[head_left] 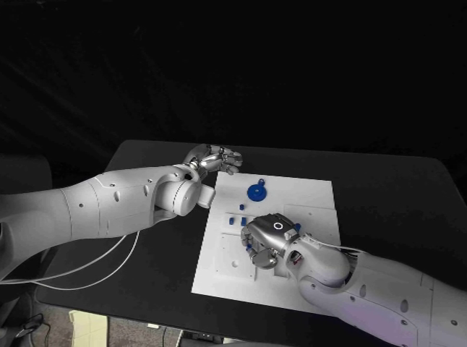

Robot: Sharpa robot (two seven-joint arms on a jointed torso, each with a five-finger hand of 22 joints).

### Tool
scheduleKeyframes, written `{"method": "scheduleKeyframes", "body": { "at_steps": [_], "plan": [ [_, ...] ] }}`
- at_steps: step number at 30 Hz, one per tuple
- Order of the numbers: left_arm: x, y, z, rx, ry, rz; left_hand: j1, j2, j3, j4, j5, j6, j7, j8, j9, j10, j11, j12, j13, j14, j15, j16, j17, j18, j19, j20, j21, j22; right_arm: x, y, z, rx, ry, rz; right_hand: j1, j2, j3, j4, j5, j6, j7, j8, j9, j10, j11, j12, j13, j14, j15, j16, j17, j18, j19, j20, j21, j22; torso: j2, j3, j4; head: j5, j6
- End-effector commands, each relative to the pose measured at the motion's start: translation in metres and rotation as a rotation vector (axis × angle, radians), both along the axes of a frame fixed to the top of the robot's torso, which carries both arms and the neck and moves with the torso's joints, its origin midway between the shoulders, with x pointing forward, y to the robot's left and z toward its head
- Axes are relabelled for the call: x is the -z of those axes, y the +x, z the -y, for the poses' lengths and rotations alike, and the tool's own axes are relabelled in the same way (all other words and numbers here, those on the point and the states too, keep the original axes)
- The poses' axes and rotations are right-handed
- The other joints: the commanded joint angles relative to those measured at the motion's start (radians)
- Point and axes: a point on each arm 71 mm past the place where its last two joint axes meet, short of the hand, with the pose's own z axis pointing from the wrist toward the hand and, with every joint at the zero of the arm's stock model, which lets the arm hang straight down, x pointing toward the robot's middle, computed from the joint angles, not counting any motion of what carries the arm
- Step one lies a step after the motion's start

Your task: Assemble the parts on the task board

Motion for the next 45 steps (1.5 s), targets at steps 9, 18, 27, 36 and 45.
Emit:
{"method": "scheduleKeyframes", "body": {
  "at_steps": [9,18,27,36,45],
  "plan": [
    [-0.003,0.0,0.001,0.004,-0.01,0.01,0.003,0.008,-0.003,0.002,-0.003,-0.006,-0.003,0.005,-0.001,0.005,-0.001,-0.006,-0.001,0.008,0.0,-0.007,0.003,0.0,0.008,-0.001,-0.007,0.002,0.005,0.0,0.002,-0.004,-0.041,-0.001,0.003,-0.002,0.003,-0.004,-0.002,0.001,0.003,0.003,0.002,0.073,-0.014,0.002,0.003,-0.012,-0.007,0.004,-0.001,0.053,0.0,-0.006,0.007,0.024,-0.001,0.0007,-0.0015,0.008,-0.015],
    [-0.003,0.0,-0.001,-0.001,-0.008,0.007,0.003,0.008,-0.003,0.003,-0.004,-0.006,-0.003,0.005,-0.002,0.005,-0.001,-0.006,-0.001,0.008,0.001,-0.008,0.004,0.0,0.009,-0.001,-0.008,0.002,0.006,0.0,0.005,-0.001,-0.044,-0.006,0.002,-0.001,0.003,-0.005,-0.002,0.001,0.003,0.003,0.002,0.073,-0.014,0.001,0.003,-0.012,-0.007,0.004,-0.001,0.053,0.0,-0.007,0.009,0.024,-0.001,0.0008,-0.0027,0.012,-0.019],
    [-0.003,0.0,0.0,0.003,-0.009,0.007,0.003,0.009,-0.003,0.004,-0.004,-0.006,-0.003,0.005,-0.002,0.005,-0.001,-0.007,-0.001,0.009,0.001,-0.009,0.005,0.0,0.009,-0.001,-0.008,0.002,0.008,0.0,0.004,-0.004,-0.048,-0.015,0.002,-0.001,0.003,-0.006,-0.002,0.001,0.003,0.003,0.003,0.073,-0.014,0.001,0.004,-0.012,-0.007,0.004,-0.001,0.053,0.0,-0.007,0.01,0.024,-0.001,0.0002,-0.0007,0.012,-0.022],
    [-0.003,0.0,0.001,0.004,-0.009,0.007,0.003,0.009,-0.003,0.004,-0.004,-0.006,-0.003,0.005,-0.002,0.005,-0.001,-0.007,-0.001,0.009,0.001,-0.01,0.006,0.0,0.009,-0.001,-0.008,0.002,0.01,0.0,0.002,-0.005,-0.058,-0.019,0.002,0.0,0.003,-0.007,-0.002,0.001,0.003,0.003,0.003,0.073,-0.014,0.0,0.005,-0.012,-0.007,0.003,-0.001,0.053,-0.001,-0.007,0.011,0.024,-0.001,-0.0015,0.0043,0.013,-0.027],
    [-0.003,0.0,0.003,0.007,-0.011,0.006,0.004,0.009,-0.003,0.005,-0.004,-0.006,-0.003,0.005,-0.002,0.005,-0.001,-0.007,-0.001,0.009,0.001,-0.011,0.007,0.0,0.009,0.0,-0.009,0.002,0.015,-0.003,-0.003,-0.017,-0.072,-0.031,-0.002,0.002,0.003,-0.007,-0.001,-0.001,0.004,0.001,0.004,0.072,-0.013,-0.003,0.006,-0.013,-0.006,0.003,-0.002,0.053,-0.002,-0.008,0.014,0.023,0.0,-0.0017,0.0022,0.009,-0.025]
  ]
}}
